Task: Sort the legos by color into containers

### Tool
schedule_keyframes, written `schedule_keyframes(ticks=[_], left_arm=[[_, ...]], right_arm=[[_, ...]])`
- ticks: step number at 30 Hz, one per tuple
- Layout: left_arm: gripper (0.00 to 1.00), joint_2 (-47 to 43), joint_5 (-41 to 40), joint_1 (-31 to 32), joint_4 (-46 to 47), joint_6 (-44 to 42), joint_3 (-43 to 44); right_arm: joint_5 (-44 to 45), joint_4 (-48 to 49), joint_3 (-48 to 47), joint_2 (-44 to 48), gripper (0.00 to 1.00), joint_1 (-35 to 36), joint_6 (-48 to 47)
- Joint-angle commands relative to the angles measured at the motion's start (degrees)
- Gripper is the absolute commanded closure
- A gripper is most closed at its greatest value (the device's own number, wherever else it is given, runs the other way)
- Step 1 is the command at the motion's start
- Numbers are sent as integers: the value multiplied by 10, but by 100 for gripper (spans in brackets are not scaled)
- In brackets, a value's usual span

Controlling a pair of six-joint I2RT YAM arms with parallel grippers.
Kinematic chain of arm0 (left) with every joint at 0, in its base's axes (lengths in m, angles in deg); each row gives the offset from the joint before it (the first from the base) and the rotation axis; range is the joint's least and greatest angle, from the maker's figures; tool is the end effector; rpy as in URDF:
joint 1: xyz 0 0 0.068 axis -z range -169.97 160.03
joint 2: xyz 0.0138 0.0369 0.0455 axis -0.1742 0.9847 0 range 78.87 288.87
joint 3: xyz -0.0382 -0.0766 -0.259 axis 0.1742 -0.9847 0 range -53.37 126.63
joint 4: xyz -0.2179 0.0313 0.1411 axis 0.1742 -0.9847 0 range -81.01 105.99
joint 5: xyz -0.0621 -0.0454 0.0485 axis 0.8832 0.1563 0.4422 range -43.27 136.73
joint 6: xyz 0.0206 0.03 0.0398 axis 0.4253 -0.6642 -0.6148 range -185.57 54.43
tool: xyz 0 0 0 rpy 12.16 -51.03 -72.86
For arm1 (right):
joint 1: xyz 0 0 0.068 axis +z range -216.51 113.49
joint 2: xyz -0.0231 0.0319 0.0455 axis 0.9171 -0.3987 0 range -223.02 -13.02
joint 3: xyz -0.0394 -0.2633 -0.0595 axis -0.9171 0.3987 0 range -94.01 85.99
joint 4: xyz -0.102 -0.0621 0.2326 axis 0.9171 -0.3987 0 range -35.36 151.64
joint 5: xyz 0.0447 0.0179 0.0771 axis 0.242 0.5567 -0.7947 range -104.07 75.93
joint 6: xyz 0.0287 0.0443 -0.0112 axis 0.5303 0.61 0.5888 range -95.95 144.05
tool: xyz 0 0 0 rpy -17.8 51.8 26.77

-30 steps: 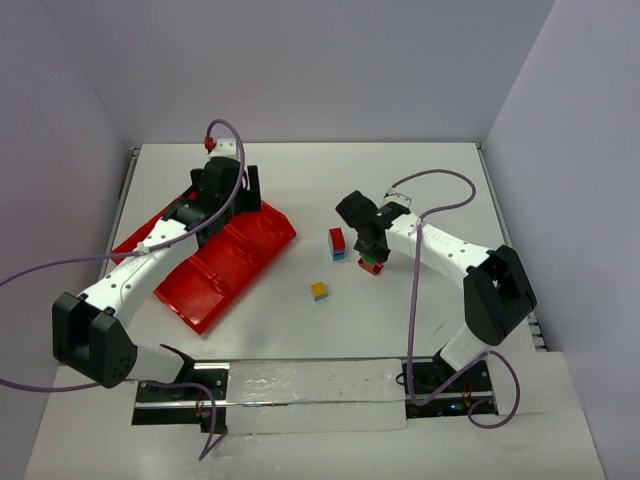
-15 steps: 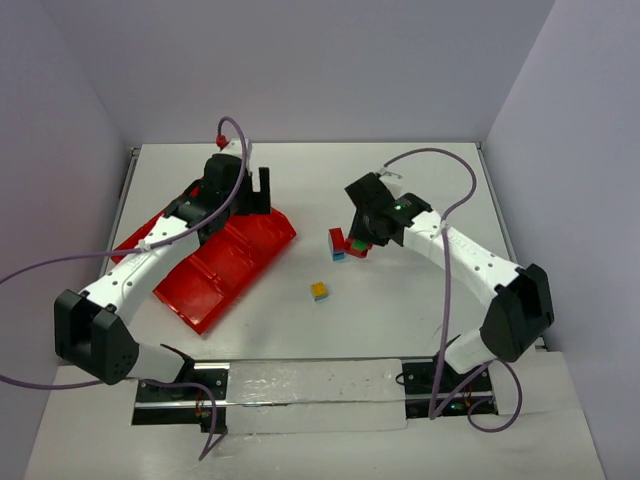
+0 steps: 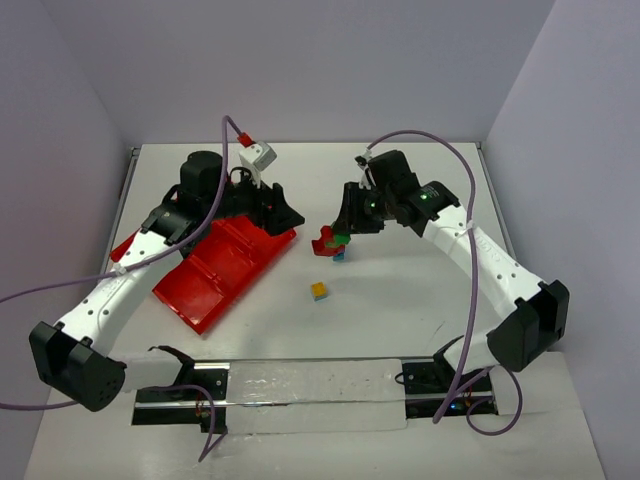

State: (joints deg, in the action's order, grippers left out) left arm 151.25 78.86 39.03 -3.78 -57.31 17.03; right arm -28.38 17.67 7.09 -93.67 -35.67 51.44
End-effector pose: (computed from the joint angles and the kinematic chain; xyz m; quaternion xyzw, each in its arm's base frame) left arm 0.2391 -0.1541 0.3779 0.2959 0.7546 -0.3893 0.4376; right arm 0.2528 0.1611 0.3487 -0.0745 0.9172 0.2827 0.2706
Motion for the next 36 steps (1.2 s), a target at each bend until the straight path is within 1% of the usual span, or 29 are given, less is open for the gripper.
schedule_keyframes(ticks=[1, 6, 12, 19, 25, 29, 34, 36], left_arm=[[6, -1, 100, 13, 50, -32, -23], [6, 0, 105, 27, 42, -48, -28], [15, 25, 77, 44, 25, -56, -26], [14, 49, 29, 66, 18, -62, -30], [14, 47, 15, 70, 37, -52, -43], [22, 50, 15, 71, 47, -49, -44], [27, 52, 10, 73, 49, -47, -42], [31, 49, 9, 73, 52, -46, -43]], right_arm=[[-110, 1, -41, -23, 100, -9, -31], [-138, 3, -56, -45, 100, -14, -22], [-157, 13, -73, -62, 100, -19, -9], [-175, 15, -80, -67, 100, -19, -8], [-185, 17, -76, -65, 100, -19, -10], [-194, 23, -71, -67, 100, -19, -7], [-205, 25, -73, -71, 100, -19, -3], [-210, 27, -71, -74, 100, -19, -1]])
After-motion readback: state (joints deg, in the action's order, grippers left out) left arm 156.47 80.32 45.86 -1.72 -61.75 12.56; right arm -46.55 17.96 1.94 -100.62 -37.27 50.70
